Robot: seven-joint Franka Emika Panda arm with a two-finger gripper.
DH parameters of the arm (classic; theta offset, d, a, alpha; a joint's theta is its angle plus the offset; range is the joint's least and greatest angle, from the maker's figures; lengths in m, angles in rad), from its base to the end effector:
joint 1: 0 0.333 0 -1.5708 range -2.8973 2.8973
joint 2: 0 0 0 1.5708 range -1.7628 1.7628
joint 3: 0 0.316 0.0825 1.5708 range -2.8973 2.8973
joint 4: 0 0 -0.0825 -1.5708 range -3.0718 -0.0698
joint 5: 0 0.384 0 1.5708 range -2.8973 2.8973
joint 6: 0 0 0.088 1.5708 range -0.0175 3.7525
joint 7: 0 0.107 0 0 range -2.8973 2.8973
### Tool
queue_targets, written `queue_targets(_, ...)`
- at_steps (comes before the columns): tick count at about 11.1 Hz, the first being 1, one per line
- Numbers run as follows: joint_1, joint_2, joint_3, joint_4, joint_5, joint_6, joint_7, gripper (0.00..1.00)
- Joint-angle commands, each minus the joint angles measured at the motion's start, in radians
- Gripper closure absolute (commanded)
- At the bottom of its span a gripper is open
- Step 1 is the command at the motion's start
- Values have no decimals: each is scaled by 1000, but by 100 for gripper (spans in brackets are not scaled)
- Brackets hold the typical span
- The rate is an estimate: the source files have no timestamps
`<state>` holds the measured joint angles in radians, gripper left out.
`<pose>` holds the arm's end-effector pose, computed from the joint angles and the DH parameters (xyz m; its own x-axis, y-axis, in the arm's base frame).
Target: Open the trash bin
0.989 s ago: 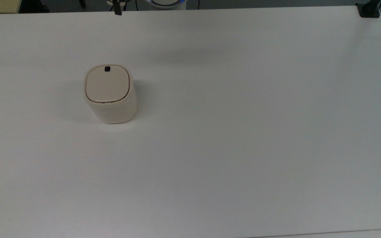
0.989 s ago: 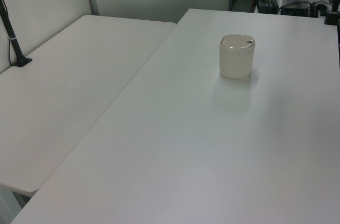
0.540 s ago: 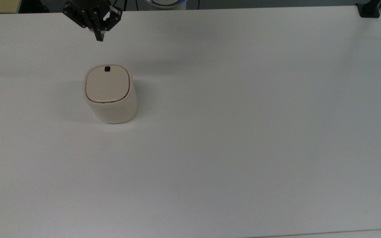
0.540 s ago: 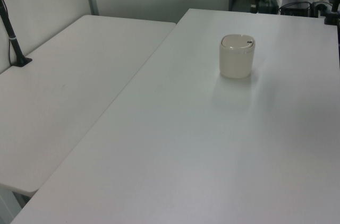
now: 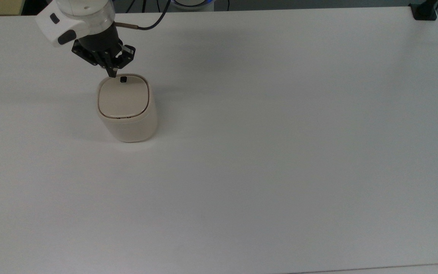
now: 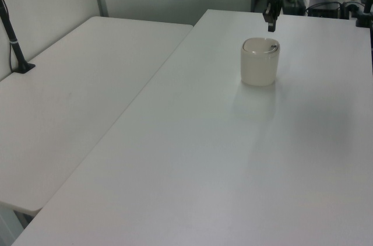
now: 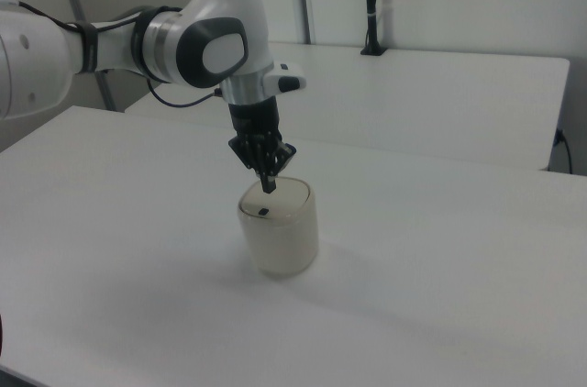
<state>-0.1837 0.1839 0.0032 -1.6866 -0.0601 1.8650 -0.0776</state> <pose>0.6067 -0.1155 0.4867 0.9963 -0.0855 -0.0104 -0.0848 -0.9948 0.0562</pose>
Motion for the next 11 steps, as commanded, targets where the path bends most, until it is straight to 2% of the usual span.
queue_targets(1, 9, 8, 3, -57, -10, 74, -18, 100)
queue_targets(7, 17, 32, 7, -91, -10, 100, -8, 100)
queue_targets(10, 23, -30, 14, -52, -7, 22, -5, 100)
queue_targets(11, 48, -41, 15, -26, -7, -22, 1, 100)
